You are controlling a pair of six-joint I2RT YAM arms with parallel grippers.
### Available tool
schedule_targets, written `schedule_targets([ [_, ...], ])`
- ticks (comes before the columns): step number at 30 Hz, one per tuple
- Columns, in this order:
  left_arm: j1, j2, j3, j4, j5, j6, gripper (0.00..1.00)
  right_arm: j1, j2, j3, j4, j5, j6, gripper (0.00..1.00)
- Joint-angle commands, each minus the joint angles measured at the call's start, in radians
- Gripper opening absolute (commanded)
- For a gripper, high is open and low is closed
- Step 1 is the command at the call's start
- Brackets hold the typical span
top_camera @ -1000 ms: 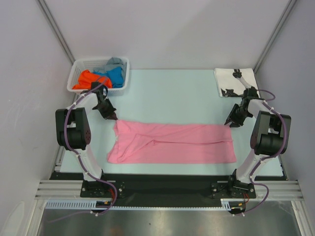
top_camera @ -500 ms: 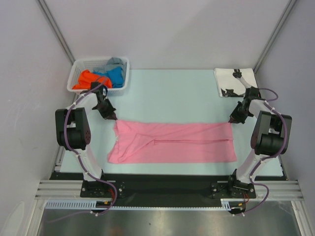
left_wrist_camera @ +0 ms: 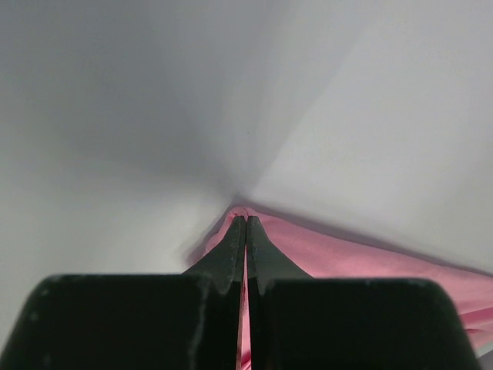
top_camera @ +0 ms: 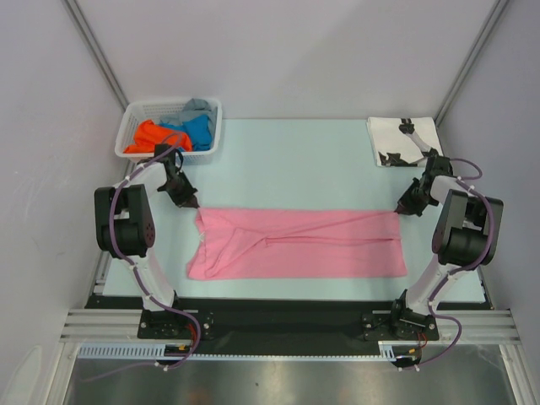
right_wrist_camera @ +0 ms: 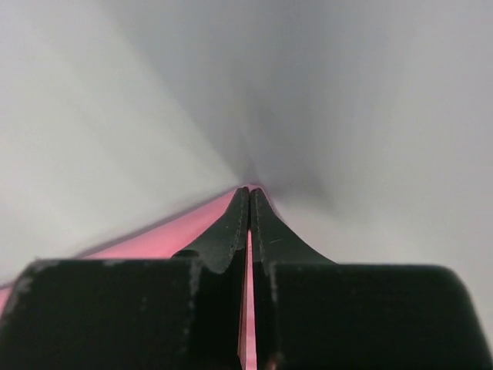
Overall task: Fold and stack the t-shirts
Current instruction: Fold the tshirt
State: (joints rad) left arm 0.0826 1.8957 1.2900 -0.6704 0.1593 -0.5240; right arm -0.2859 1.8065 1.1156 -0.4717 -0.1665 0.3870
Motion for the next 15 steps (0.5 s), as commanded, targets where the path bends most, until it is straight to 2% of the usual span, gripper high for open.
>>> schedule_targets([
  [1, 0.014, -0.044, -0.006, 0.049, -0.050, -0.005, 0.01, -0.007, 0.013, 0.044, 0.009, 0.022, -0.034, 0.00],
  [3, 0.016, -0.050, -0.005, 0.060, -0.061, 0.002, 0.00, -0.007, 0.020, 0.062, -0.019, 0.031, -0.046, 0.01],
  [5, 0.016, -0.058, 0.008, 0.051, -0.064, 0.013, 0.04, -0.003, 0.028, 0.081, -0.042, 0.033, -0.056, 0.09],
  [6, 0.014, -0.064, 0.008, 0.051, -0.058, 0.016, 0.13, 0.002, 0.033, 0.101, -0.076, 0.039, -0.057, 0.22],
  [8, 0.013, -0.092, 0.006, 0.048, -0.058, 0.024, 0.31, 0.027, 0.036, 0.127, -0.116, 0.068, -0.062, 0.31],
  [9, 0.014, -0.102, 0.005, 0.046, -0.057, 0.025, 0.48, 0.036, 0.033, 0.139, -0.167, 0.085, -0.060, 0.38],
  [10, 0.011, -0.118, 0.002, 0.045, -0.056, 0.030, 0.54, 0.045, 0.030, 0.171, -0.194, 0.120, -0.059, 0.40],
  [12, 0.005, -0.161, 0.005, 0.022, -0.072, 0.039, 0.61, 0.073, 0.019, 0.196, -0.267, 0.162, -0.056, 0.47],
  [15, -0.032, -0.225, 0.009, -0.012, -0.095, 0.068, 0.60, 0.097, -0.027, 0.216, -0.329, 0.229, -0.065, 0.55],
])
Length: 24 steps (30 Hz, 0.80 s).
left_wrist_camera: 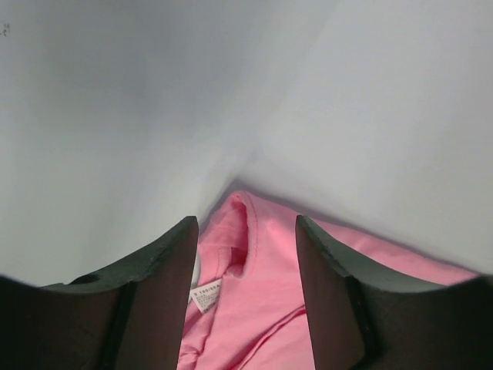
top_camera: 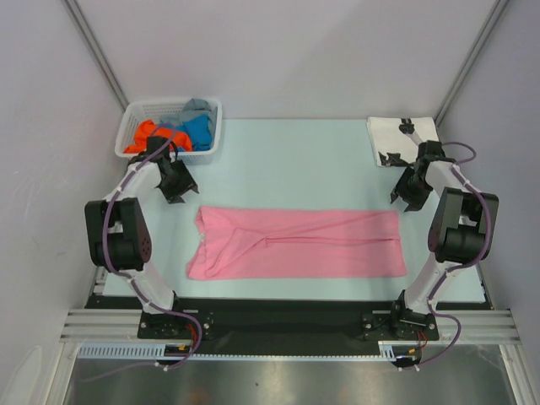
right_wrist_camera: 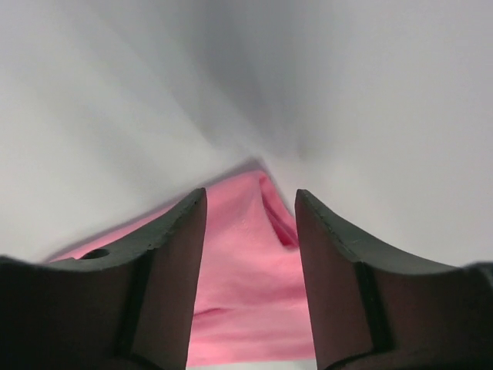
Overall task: Fold and stack the t-shirts
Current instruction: Fold the tshirt
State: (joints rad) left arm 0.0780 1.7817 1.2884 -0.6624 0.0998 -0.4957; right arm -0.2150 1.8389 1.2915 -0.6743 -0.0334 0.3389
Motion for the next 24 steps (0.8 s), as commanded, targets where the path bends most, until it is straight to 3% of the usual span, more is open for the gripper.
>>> schedule_targets([
  [1, -0.040, -0.128, 0.008, -0.025, -0.035, 0.052, 0.59, 0.029, -0.090, 0.040, -0.136, 0.118, -0.021, 0.57],
  [4, -0.114, -0.185, -0.030, -0.005, 0.036, 0.083, 0.49, 0.040, -0.148, 0.020, -0.159, 0.089, -0.026, 0.59],
  [8, -0.217, -0.165, -0.072, 0.056, 0.167, 0.094, 0.38, 0.072, -0.222, -0.044, -0.148, -0.003, -0.002, 0.52],
  [10, -0.250, -0.131, -0.083, 0.072, 0.185, 0.089, 0.30, 0.089, -0.240, -0.089, -0.131, -0.020, 0.012, 0.43],
  [14, -0.253, -0.065, -0.077, 0.058, 0.180, 0.088, 0.24, 0.088, -0.237, -0.149, -0.111, -0.056, 0.022, 0.31],
  [16, -0.254, -0.054, -0.072, 0.053, 0.173, 0.098, 0.23, 0.088, -0.240, -0.161, -0.126, -0.060, 0.023, 0.34],
  [20, -0.253, -0.061, -0.078, 0.058, 0.176, 0.103, 0.22, 0.077, -0.283, -0.193, -0.151, -0.040, 0.061, 0.50],
  [24, -0.257, -0.062, -0.083, 0.052, 0.182, 0.101, 0.21, 0.010, -0.314, -0.241, -0.163, -0.071, 0.221, 0.55],
])
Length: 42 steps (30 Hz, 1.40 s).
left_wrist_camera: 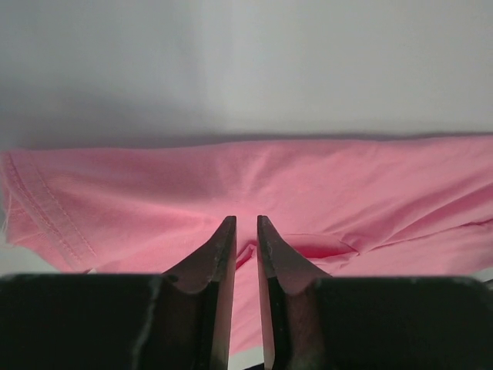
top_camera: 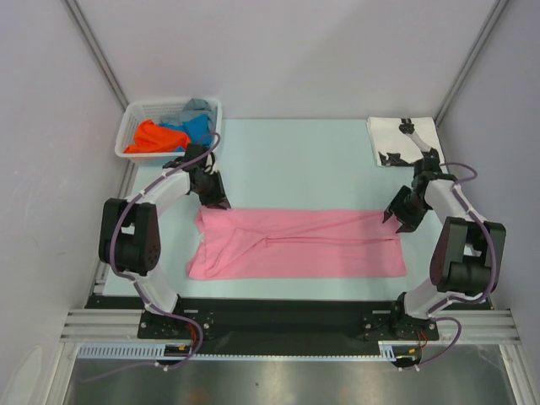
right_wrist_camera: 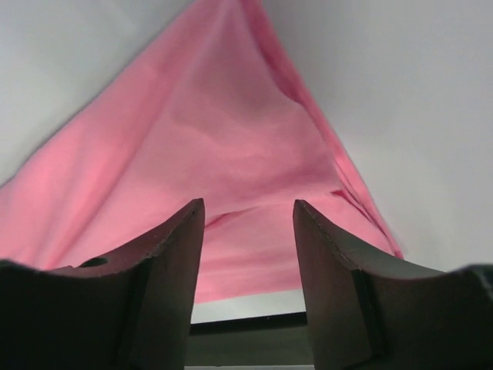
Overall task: Fold and stack the t-shirts
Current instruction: Fold the tshirt
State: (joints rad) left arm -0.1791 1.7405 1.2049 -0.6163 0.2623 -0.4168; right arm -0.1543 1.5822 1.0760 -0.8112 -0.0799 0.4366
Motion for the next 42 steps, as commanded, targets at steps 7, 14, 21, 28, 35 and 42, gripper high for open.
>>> schedule_targets([
  [7, -0.006, -0.013, 0.002, -0.005, 0.015, 0.029, 0.19, -0.155, -0.240, -0.263, 0.181, -0.102, 0.427, 0.55],
  [14, -0.008, 0.004, 0.004, -0.016, 0.022, 0.044, 0.19, -0.174, -0.203, -0.297, 0.240, -0.126, 0.461, 0.49],
  [21, -0.008, -0.015, 0.022, -0.025, -0.006, 0.047, 0.18, -0.182, -0.160, -0.307, 0.253, -0.123, 0.485, 0.39],
  [28, 0.001, -0.045, 0.113, -0.098, -0.164, 0.062, 0.25, -0.182, -0.171, -0.304, 0.205, -0.098, 0.488, 0.39],
  [35, 0.070, -0.047, 0.119, -0.125, -0.235, 0.062, 0.38, -0.183, -0.183, -0.307, 0.167, -0.090, 0.488, 0.41],
  [42, 0.122, -0.038, 0.076, -0.132, -0.258, 0.036, 0.36, -0.183, -0.179, -0.304, 0.161, -0.107, 0.481, 0.41],
])
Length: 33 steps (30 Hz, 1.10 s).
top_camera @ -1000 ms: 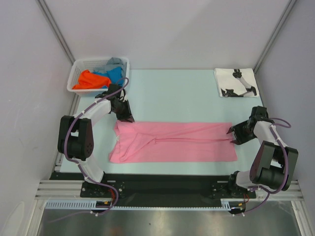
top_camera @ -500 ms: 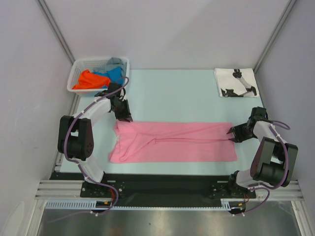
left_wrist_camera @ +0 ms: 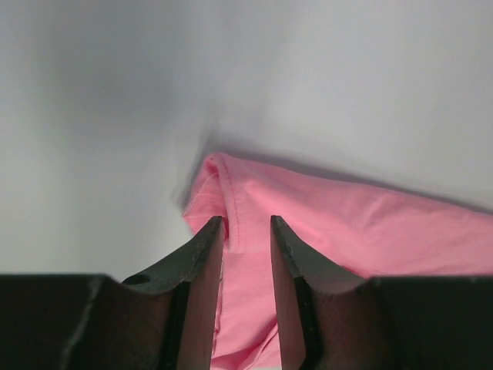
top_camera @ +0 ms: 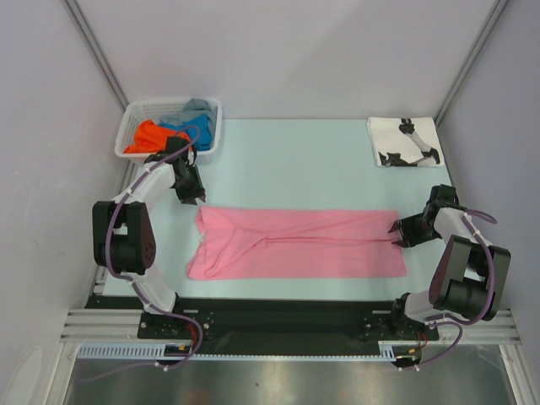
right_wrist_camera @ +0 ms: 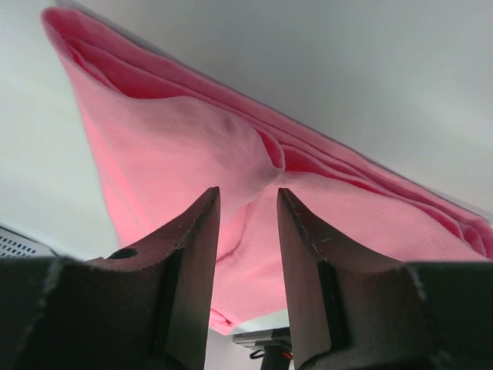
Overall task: Fold and stack the t-shirts
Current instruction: Fold the tshirt
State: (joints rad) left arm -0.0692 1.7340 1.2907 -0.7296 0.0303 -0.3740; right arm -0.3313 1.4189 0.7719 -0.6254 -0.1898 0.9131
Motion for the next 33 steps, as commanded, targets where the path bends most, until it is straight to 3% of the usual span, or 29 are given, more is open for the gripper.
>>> schedule_targets([
  [1, 0.017, -0.028, -0.011, -0.021, -0.023, -0.008, 0.36, -0.006, -0.017, 0.003, -0.031, 0.003, 0.003, 0.41],
  [9, 0.028, -0.007, -0.042, -0.019, -0.001, -0.025, 0.35, -0.006, 0.003, 0.001, -0.019, -0.010, -0.005, 0.41],
  [19, 0.029, -0.136, -0.149, -0.062, 0.003, -0.008, 0.37, -0.005, 0.064, 0.013, 0.035, -0.011, -0.006, 0.38],
  [25, 0.029, -0.162, -0.202, -0.031, 0.033, -0.032, 0.41, 0.003, 0.077, 0.041, 0.013, 0.007, -0.026, 0.28],
  [33, 0.035, -0.116, -0.142, -0.004, 0.060, -0.037, 0.39, 0.041, 0.080, 0.084, 0.001, 0.027, -0.055, 0.06],
])
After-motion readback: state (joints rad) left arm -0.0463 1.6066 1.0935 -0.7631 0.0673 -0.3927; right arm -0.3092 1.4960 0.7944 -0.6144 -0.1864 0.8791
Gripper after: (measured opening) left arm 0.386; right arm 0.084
